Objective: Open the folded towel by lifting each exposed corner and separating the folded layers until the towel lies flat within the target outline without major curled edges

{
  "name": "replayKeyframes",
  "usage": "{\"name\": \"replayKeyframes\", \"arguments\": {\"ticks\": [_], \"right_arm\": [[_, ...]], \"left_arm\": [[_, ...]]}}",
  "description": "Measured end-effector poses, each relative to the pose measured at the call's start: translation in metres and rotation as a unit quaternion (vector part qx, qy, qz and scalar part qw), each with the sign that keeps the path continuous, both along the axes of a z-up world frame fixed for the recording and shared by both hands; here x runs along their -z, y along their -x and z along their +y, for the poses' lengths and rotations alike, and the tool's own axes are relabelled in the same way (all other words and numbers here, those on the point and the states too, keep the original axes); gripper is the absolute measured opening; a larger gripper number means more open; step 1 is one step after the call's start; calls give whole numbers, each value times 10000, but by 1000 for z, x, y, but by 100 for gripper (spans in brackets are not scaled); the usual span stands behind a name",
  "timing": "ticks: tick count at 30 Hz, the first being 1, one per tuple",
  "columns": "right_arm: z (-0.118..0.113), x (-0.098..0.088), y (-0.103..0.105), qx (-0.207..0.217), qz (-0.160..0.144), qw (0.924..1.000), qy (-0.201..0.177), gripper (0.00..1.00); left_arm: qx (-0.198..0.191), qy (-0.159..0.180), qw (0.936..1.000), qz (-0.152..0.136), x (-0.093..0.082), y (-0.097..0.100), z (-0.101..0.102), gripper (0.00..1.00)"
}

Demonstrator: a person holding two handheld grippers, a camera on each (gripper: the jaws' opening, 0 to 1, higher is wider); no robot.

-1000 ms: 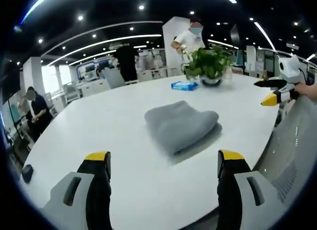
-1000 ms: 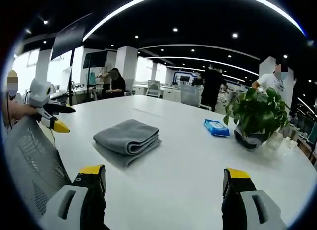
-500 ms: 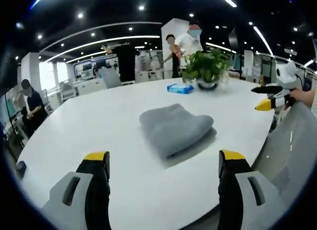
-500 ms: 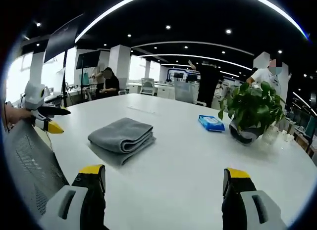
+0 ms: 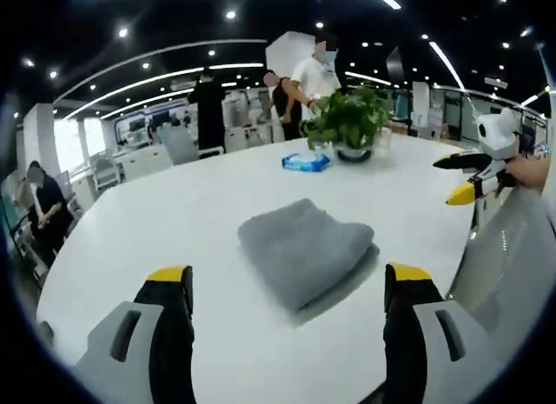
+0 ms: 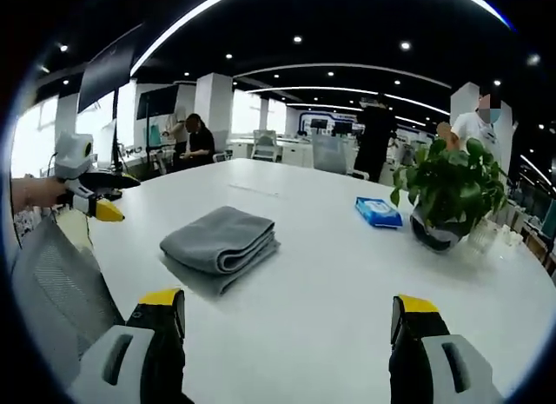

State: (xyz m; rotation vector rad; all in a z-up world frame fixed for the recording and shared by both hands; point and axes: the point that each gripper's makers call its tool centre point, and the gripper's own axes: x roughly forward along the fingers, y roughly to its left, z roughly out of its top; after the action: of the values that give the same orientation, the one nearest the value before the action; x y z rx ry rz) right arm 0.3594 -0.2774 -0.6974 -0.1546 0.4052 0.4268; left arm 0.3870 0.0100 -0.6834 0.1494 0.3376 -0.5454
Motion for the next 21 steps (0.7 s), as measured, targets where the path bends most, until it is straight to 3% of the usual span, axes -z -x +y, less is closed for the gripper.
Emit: {"name": "replayKeyframes", "arguments": {"ticks": [3, 10, 14, 18, 21], "right_arm": [[2, -2, -7, -17, -47, 10000, 72, 100], [1, -2, -15, 95, 42, 9999, -9, 100], [7, 0, -23, 181, 106, 9996, -194, 100], [16, 6, -23, 1, 149, 9998, 95, 100], [22, 12, -23, -103, 275, 9995, 109, 100]], "left_arm": [[104, 33, 9999, 56, 3, -10, -12, 88], [655, -673, 9955, 159, 29, -21, -41, 86], [789, -638, 9940, 399, 46, -26, -54, 80], [800, -575, 9937, 543, 57, -30, -61, 77], [844, -564, 9927, 649, 66, -29, -65, 74]]}}
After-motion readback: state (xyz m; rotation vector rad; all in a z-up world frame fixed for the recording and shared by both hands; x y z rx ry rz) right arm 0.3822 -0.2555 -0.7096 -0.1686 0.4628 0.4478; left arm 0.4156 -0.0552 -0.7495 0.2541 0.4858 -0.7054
